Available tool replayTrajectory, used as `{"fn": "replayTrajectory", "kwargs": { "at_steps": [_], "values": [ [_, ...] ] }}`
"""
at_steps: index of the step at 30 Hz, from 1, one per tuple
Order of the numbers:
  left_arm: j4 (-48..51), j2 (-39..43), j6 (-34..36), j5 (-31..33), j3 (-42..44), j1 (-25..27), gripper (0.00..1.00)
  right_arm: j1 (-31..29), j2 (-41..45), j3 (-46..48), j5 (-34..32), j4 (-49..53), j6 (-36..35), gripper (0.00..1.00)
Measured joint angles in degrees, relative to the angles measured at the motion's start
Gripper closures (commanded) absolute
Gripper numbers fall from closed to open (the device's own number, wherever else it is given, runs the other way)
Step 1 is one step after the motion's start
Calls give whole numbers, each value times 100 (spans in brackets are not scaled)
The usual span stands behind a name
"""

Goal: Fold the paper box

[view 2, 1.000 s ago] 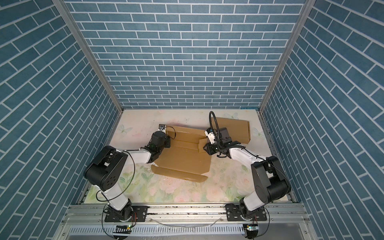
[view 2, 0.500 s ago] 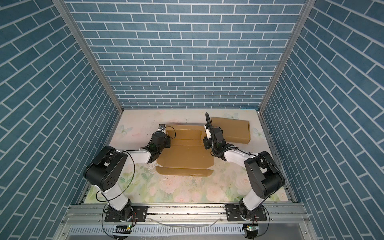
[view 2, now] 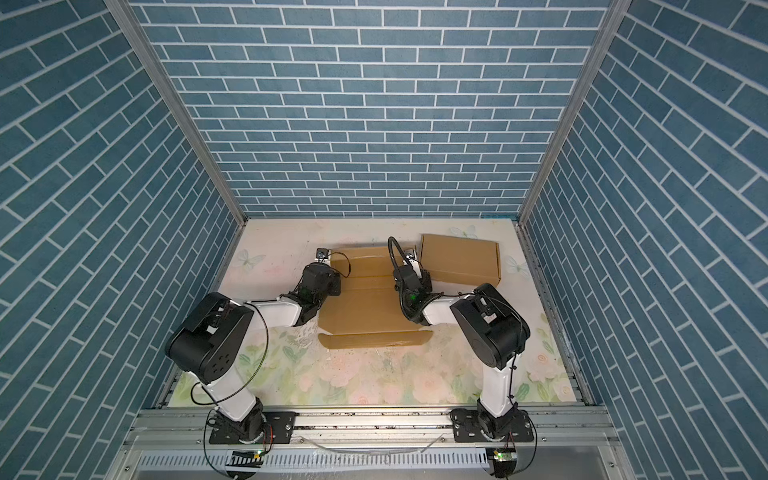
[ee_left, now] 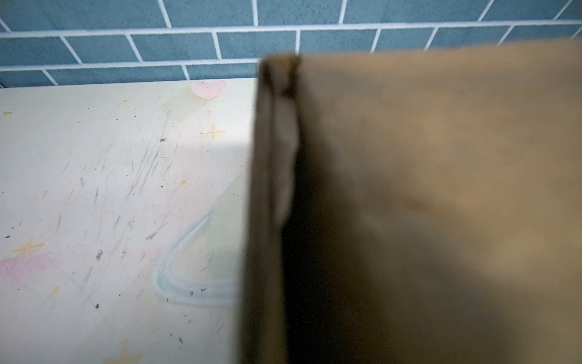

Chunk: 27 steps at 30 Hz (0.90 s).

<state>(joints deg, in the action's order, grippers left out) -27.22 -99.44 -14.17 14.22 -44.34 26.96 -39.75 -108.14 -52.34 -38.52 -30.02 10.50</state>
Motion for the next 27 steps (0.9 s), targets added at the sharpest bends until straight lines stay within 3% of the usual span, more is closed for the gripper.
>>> {"fn": "replayTrajectory", "kwargs": {
  "at_steps": [3, 15, 22, 27],
  "values": [
    [42, 22, -44, -39, 0, 0, 100, -79, -83, -275, -343, 247, 254, 100],
    [557, 205, -304, -302, -103, 72, 100, -210, -81, -1088, -1102, 2105, 1172, 100],
    [1158, 417, -461, -468, -212, 107, 100, -210, 4, -1591, -988, 3458, 1644, 100],
    [2371, 592, -535, -509, -629, 96, 100, -181, 9, -2332, -345, 4933, 1912, 96]
  ]
}}
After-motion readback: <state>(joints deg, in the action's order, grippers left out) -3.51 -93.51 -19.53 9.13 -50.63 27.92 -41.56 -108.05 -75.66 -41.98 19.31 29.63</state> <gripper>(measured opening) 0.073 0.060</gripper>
